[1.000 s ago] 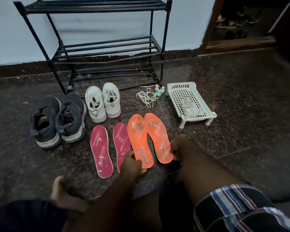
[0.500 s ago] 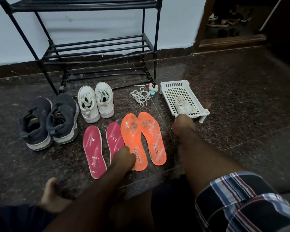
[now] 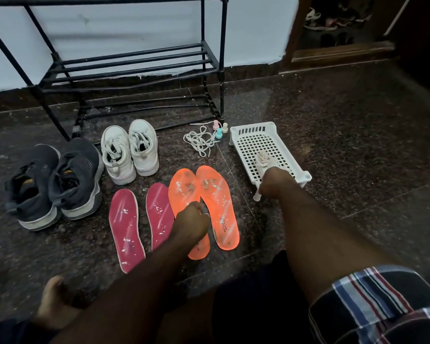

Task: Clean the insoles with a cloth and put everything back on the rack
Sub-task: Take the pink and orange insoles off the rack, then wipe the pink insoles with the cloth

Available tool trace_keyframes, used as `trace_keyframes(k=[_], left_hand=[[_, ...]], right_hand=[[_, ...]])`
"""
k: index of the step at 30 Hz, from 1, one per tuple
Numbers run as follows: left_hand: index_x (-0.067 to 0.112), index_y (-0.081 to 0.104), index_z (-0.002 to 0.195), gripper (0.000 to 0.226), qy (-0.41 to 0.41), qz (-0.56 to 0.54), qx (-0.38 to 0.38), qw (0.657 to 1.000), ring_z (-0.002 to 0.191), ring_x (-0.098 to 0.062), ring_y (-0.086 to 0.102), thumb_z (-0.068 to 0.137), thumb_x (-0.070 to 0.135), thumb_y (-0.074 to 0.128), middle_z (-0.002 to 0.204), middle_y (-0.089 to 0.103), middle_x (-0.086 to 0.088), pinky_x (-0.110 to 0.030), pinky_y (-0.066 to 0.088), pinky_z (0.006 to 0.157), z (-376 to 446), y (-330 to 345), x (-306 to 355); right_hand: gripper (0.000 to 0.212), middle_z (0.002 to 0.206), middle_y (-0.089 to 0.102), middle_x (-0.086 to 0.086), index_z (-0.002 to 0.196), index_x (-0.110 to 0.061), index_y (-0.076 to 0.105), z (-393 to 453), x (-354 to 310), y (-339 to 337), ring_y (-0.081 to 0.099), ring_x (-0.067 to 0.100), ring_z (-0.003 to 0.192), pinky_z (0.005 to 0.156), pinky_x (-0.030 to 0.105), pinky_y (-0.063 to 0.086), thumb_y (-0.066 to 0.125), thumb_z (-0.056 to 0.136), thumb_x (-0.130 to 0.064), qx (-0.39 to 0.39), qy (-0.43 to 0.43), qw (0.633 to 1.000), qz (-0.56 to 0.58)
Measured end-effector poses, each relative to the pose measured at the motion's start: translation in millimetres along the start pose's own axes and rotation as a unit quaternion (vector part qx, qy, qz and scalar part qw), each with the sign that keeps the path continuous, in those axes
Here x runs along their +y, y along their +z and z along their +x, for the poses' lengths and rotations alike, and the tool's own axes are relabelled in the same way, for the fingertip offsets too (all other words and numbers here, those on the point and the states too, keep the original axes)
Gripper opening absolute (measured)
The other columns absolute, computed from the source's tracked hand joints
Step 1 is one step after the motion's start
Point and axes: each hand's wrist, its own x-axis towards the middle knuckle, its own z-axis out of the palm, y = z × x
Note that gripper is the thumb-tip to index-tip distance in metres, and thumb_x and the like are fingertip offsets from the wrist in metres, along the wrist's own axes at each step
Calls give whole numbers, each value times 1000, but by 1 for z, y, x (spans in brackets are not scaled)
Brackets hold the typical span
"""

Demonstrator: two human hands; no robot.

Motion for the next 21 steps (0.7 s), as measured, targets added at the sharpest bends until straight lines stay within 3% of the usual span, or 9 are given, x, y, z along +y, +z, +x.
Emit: trace_keyframes(k=[3, 6, 7, 11, 15, 17, 21], left_hand=[[21, 60, 93, 16, 8, 8, -6, 1000, 68, -28, 69, 80, 17, 52, 76, 72, -6, -44, 60, 70, -5, 3, 3], [18, 62, 96, 17, 13, 16, -9, 1000, 74, -28, 68, 81, 17, 53, 80, 72, -7, -43, 58, 76, -11, 6, 4], [18, 62, 96, 15, 16, 14, -13, 1000, 77, -28, 68, 83, 17, 54, 82, 72, -6, -42, 57, 77, -13, 7, 4], [23, 60, 101, 15, 19, 12, -25, 999, 89, -27, 67, 87, 22, 56, 92, 71, -2, -39, 54, 85, -13, 10, 4], [23, 59, 120, 32, 27, -5, -37, 999, 97, -27, 69, 89, 25, 57, 106, 72, -4, -39, 53, 91, -7, 15, 3], [24, 58, 123, 33, 35, -6, -34, 999, 93, -25, 69, 91, 26, 57, 108, 71, -4, -34, 53, 87, -5, 17, 8], [26, 58, 119, 26, 51, -16, -35, 998, 84, -20, 65, 93, 20, 56, 98, 71, -3, -27, 44, 71, 0, 22, 22]], right_hand=[[70, 116, 63, 6, 118, -7, 56, -14, 5, -8, 60, 30, 112, 66, 36, 48, 90, 62, -32, -32, 31, 997, -60], [52, 100, 71, 12, 112, 2, 66, -14, 18, -9, 69, 32, 95, 81, 42, 57, 80, 67, -18, -75, 44, 996, -1], [47, 95, 72, 14, 107, 0, 69, -14, 22, -8, 70, 32, 90, 83, 45, 58, 78, 65, -19, -65, 50, 996, 23], [48, 103, 70, 10, 104, -6, 66, -13, 35, -12, 69, 28, 96, 83, 35, 56, 82, 68, -33, 127, 45, 986, 100], [56, 109, 69, 9, 113, -13, 64, -3, 32, -10, 67, 26, 101, 88, 35, 55, 88, 65, -28, 99, -10, 987, 127], [55, 109, 70, 8, 116, -15, 65, 3, 31, -6, 68, 24, 99, 89, 36, 56, 87, 67, -25, 68, -23, 989, 130], [36, 103, 72, 8, 101, -10, 73, 14, 34, -11, 68, 25, 98, 90, 37, 56, 82, 68, -23, 70, 2, 990, 122]])
